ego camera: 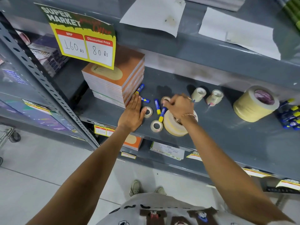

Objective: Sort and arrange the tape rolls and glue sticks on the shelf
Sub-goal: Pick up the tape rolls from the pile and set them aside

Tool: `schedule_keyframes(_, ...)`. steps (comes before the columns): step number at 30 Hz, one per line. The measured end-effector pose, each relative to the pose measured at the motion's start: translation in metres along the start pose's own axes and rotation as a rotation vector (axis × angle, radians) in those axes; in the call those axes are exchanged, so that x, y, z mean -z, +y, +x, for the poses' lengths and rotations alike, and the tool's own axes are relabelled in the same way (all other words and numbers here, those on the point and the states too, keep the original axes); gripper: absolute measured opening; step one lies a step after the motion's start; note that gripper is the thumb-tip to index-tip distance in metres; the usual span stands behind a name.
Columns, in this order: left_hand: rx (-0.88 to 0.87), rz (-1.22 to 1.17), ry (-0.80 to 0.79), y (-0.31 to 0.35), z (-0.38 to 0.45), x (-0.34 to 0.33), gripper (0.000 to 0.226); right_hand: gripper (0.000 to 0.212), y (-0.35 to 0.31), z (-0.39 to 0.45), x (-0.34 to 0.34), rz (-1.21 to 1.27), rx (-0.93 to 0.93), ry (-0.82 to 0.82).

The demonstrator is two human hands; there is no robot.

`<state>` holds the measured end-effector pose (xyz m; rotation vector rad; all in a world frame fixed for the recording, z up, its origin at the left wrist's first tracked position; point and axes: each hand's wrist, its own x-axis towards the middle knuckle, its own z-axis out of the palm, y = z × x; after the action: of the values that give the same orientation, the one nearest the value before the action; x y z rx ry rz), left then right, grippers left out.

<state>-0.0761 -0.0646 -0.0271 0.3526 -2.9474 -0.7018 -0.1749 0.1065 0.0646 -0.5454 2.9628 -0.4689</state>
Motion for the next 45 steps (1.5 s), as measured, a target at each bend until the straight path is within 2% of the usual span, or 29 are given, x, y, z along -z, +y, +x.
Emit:
schedule_keyframes(2, 0.018, -0.02, 0.02, 0.0, -0.002, -0.001, 0.066, 0.052, 0.019, -0.022, 0.009, -0.048, -0.006, -0.012)
schedule_keyframes(4, 0.053, -0.042, 0.044, 0.001, -0.003, -0.002, 0.066, 0.051, 0.029, -0.043, 0.006, -0.153, 0.006, -0.119)
schedule_keyframes(7, 0.078, -0.031, 0.024, 0.002, -0.004, -0.002, 0.066, 0.065, 0.028, -0.061, -0.009, -0.248, 0.024, -0.208)
schedule_keyframes(9, 0.075, -0.023, 0.011, 0.003, -0.004, -0.001, 0.066, 0.067, 0.026, -0.067, -0.017, -0.252, 0.024, -0.193)
schedule_keyframes(15, 0.076, -0.001, -0.018, 0.003, -0.004, -0.002, 0.067, 0.051, 0.016, -0.079, -0.026, -0.211, 0.037, -0.133)
schedule_keyframes(21, 0.121, 0.014, 0.024, 0.007, -0.01, -0.005, 0.064, 0.046, 0.013, -0.081, -0.027, -0.212, 0.0, -0.116)
schedule_keyframes(28, 0.157, 0.071, 0.045, 0.009, -0.009, -0.008, 0.06, 0.039, 0.032, -0.083, 0.001, -0.104, -0.071, -0.019)
schedule_keyframes(33, 0.146, 0.086, 0.027, 0.004, -0.008, -0.01, 0.061, 0.035, 0.071, -0.077, 0.039, -0.039, -0.166, 0.101)
schedule_keyframes(36, 0.142, 0.12, -0.017, 0.002, -0.007, -0.011, 0.064, 0.041, 0.1, -0.07, 0.055, -0.033, -0.231, 0.111)
schedule_keyframes(40, 0.135, 0.152, -0.042, 0.002, -0.007, -0.012, 0.065, 0.045, 0.137, -0.07, 0.045, -0.062, -0.389, 0.117)
schedule_keyframes(45, 0.14, 0.14, -0.043, 0.004, -0.008, -0.011, 0.062, 0.04, 0.189, -0.079, 0.038, -0.112, -0.593, 0.145)
